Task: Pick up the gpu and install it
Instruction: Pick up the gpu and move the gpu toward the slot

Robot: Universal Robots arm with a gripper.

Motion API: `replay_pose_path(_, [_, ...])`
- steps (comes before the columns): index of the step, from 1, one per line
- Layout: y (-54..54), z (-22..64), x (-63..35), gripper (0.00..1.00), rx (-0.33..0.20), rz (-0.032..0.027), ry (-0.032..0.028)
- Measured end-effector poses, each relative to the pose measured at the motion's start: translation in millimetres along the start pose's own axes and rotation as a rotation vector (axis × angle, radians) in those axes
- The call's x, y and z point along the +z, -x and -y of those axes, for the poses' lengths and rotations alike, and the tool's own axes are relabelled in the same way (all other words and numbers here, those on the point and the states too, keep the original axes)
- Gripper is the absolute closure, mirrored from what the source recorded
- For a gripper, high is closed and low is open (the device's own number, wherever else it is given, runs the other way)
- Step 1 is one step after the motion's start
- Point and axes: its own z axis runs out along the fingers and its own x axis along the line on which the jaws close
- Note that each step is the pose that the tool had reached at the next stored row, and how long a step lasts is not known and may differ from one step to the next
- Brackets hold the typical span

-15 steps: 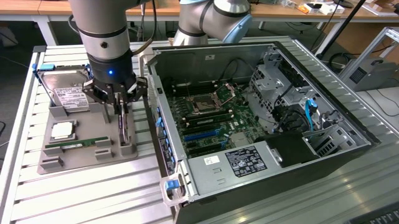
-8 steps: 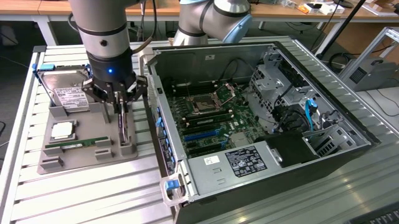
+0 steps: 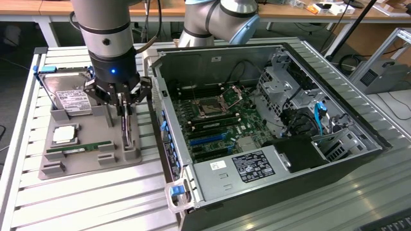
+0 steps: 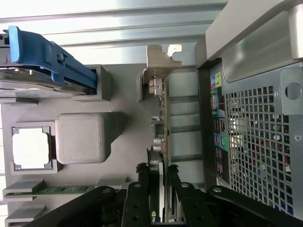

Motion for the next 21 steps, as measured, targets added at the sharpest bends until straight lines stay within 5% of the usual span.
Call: replay_pose_path(21, [0.3,-0.4,-13.5,0.73,0.0,0.0,0.0])
